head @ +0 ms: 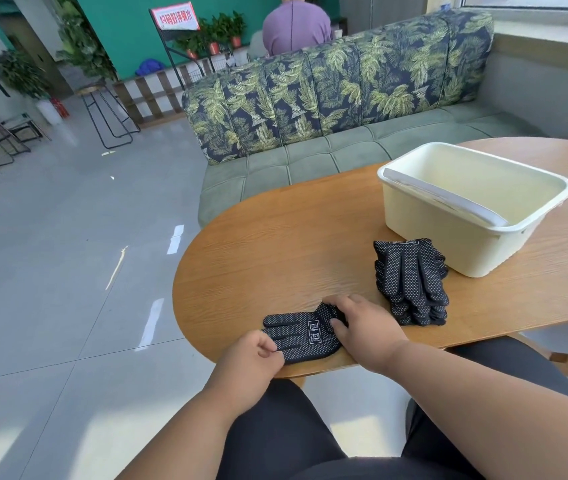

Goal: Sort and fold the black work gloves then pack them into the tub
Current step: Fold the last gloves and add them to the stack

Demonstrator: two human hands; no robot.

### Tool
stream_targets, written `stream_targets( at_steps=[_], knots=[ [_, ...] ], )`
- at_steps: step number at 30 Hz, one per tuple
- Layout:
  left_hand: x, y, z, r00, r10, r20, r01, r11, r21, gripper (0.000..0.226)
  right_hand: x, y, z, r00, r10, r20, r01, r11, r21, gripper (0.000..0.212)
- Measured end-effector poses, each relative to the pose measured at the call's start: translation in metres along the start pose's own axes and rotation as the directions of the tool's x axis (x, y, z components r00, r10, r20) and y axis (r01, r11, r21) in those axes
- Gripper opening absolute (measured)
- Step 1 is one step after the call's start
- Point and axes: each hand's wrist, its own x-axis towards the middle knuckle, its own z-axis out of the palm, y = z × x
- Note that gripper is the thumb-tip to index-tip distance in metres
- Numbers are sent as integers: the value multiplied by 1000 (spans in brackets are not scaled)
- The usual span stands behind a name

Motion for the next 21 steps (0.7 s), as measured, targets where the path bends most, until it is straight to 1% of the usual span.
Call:
stream_targets(
  at_steps=[2, 4, 5, 7, 9, 10, 11, 14, 16, 19, 21],
  knots=[
    [3, 1, -2, 993, -53, 102, 69, 984, -164, 28, 0, -1, 0, 1000, 1, 2, -1, 1000, -6, 44],
    [8, -1, -5, 981, -28, 191, 72, 971, -227, 45, 0, -1, 1, 1000, 2, 5, -2, 1000, -8, 45],
    [9, -1, -5, 975, -1, 224, 48, 977, -205, 51, 0, -1, 1, 1000, 3, 5, -3, 1000, -8, 45],
    [11, 1, -6, 965, 31, 261, -7, 996, -92, 57, 0, -1, 0, 1000, 4, 2, -4, 1000, -8, 44],
    [12, 3, -6, 963, 45, 266, -53, 998, 23, 55, 0, -2, 0, 1000, 7, 3, -7, 1000, -5, 45],
    [14, 4, -6, 966, 51, 253, -65, 997, 47, 52, 0, -2, -1, 1000, 7, 4, -7, 1000, -4, 45],
    [16, 4, -4, 970, 61, 234, -75, 996, 51, 47, 0, -2, -1, 1000, 7, 5, -7, 1000, -5, 45],
    [23, 8, -2, 982, 76, 174, -82, 996, 26, 19, -1, -2, -1, 1000, 4, 0, -4, 1000, -5, 45],
    [29, 9, 0, 983, 85, 163, -88, 996, 10, 6, -1, -2, -1, 1000, 4, -3, -4, 1000, -2, 45],
    [37, 11, 5, 985, 73, 155, -76, 997, 9, 17, -1, -2, -1, 1000, 3, -4, -3, 1000, 0, 45],
    [41, 13, 8, 992, 46, 118, -47, 999, 12, 16, 0, -2, 0, 1000, -1, -6, 1, 1000, 3, 45]
  ],
)
